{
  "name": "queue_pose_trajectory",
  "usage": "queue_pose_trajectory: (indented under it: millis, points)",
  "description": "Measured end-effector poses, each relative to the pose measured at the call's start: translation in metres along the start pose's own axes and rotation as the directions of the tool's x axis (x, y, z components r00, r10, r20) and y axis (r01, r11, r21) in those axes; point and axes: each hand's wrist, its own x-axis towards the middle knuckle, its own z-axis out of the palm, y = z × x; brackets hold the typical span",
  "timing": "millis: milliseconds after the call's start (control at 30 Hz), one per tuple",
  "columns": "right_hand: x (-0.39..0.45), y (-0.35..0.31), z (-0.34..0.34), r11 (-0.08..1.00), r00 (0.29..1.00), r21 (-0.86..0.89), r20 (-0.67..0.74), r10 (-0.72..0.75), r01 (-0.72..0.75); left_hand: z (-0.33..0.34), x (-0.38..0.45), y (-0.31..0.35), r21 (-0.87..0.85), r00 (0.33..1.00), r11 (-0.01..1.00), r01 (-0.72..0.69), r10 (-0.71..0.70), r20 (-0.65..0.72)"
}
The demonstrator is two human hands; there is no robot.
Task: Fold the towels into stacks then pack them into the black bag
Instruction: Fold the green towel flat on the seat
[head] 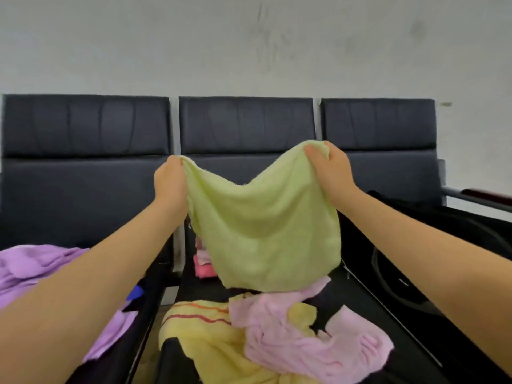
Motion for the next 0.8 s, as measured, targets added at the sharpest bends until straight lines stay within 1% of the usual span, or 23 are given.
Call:
queue_pose_trajectory:
  millis: [33, 100, 167, 200, 267, 300, 333, 367, 433, 500, 533, 567, 600, 633, 700, 733, 767, 800]
  points:
    - [-0.004, -0.008, -0.002, 1.000, 1.000, 0.000, 0.007, -0.019, 0.019, -0.003, -0.006, 0.007, -0.100, 0.998, 0.993, 0.060, -0.058, 0.016]
    - [-0.009, -0.022, -0.006, 1.000, 0.999, 0.011, 0.017, -0.027, 0.027, -0.008, -0.015, 0.022, -0.222, 0.992, 0.966, 0.129, -0.123, 0.044]
    - [-0.011, -0.036, -0.010, 0.997, 1.000, 0.072, 0.017, 0.002, -0.004, -0.013, -0.018, 0.038, -0.297, 0.986, 0.940, 0.167, -0.160, 0.047]
    - [-0.010, -0.042, -0.013, 0.992, 0.999, 0.121, 0.019, 0.034, -0.037, -0.017, -0.017, 0.045, -0.350, 0.983, 0.919, 0.184, -0.177, 0.054]
    - [-0.006, -0.054, -0.018, 0.961, 0.988, 0.229, 0.057, 0.144, -0.153, -0.024, -0.016, 0.059, -0.446, 0.975, 0.867, 0.222, -0.193, 0.110]
    - [-0.004, -0.058, -0.021, 0.934, 0.972, 0.269, 0.088, 0.219, -0.235, -0.028, -0.018, 0.065, -0.463, 0.971, 0.854, 0.238, -0.190, 0.148]
    - [0.000, -0.058, -0.023, 0.904, 0.947, 0.284, 0.127, 0.295, -0.320, -0.033, -0.018, 0.069, -0.437, 0.966, 0.865, 0.248, -0.189, 0.174]
    - [0.002, -0.056, -0.025, 0.877, 0.919, 0.279, 0.165, 0.357, -0.391, -0.038, -0.016, 0.070, -0.385, 0.963, 0.887, 0.253, -0.191, 0.193]
    - [0.004, -0.043, -0.029, 0.859, 0.879, 0.208, 0.208, 0.429, -0.468, -0.048, -0.013, 0.063, -0.213, 0.954, 0.943, 0.256, -0.212, 0.211]
    - [-0.002, -0.020, -0.031, 0.859, 0.851, 0.082, 0.214, 0.480, -0.505, -0.056, -0.004, 0.038, 0.055, 0.949, 0.969, 0.241, -0.247, 0.197]
    - [-0.007, -0.004, -0.032, 0.856, 0.836, -0.003, 0.215, 0.505, -0.517, -0.060, 0.000, 0.021, 0.225, 0.950, 0.951, 0.211, -0.254, 0.181]
    - [-0.013, 0.012, -0.033, 0.850, 0.823, -0.093, 0.212, 0.526, -0.519, -0.062, 0.004, 0.002, 0.397, 0.952, 0.905, 0.155, -0.244, 0.184]
    - [-0.020, 0.030, -0.034, 0.840, 0.814, -0.188, 0.211, 0.540, -0.509, -0.066, 0.006, -0.018, 0.556, 0.952, 0.829, 0.056, -0.212, 0.220]
    - [-0.029, 0.047, -0.034, 0.824, 0.802, -0.271, 0.218, 0.557, -0.498, -0.070, 0.004, -0.036, 0.665, 0.937, 0.744, -0.067, -0.181, 0.297]
    - [-0.048, 0.077, -0.033, 0.780, 0.774, -0.441, 0.249, 0.582, -0.444, -0.078, -0.006, -0.069, 0.749, 0.873, 0.593, -0.297, -0.149, 0.464]
    - [-0.057, 0.090, -0.031, 0.741, 0.760, -0.544, 0.261, 0.595, -0.394, -0.083, -0.010, -0.086, 0.761, 0.846, 0.536, -0.366, -0.150, 0.512]
    - [-0.065, 0.102, -0.029, 0.692, 0.754, -0.633, 0.251, 0.607, -0.346, -0.085, -0.013, -0.100, 0.769, 0.834, 0.501, -0.397, -0.153, 0.530]
    - [-0.072, 0.115, -0.025, 0.658, 0.756, -0.677, 0.229, 0.613, -0.329, -0.087, -0.015, -0.115, 0.778, 0.840, 0.496, -0.385, -0.160, 0.518]
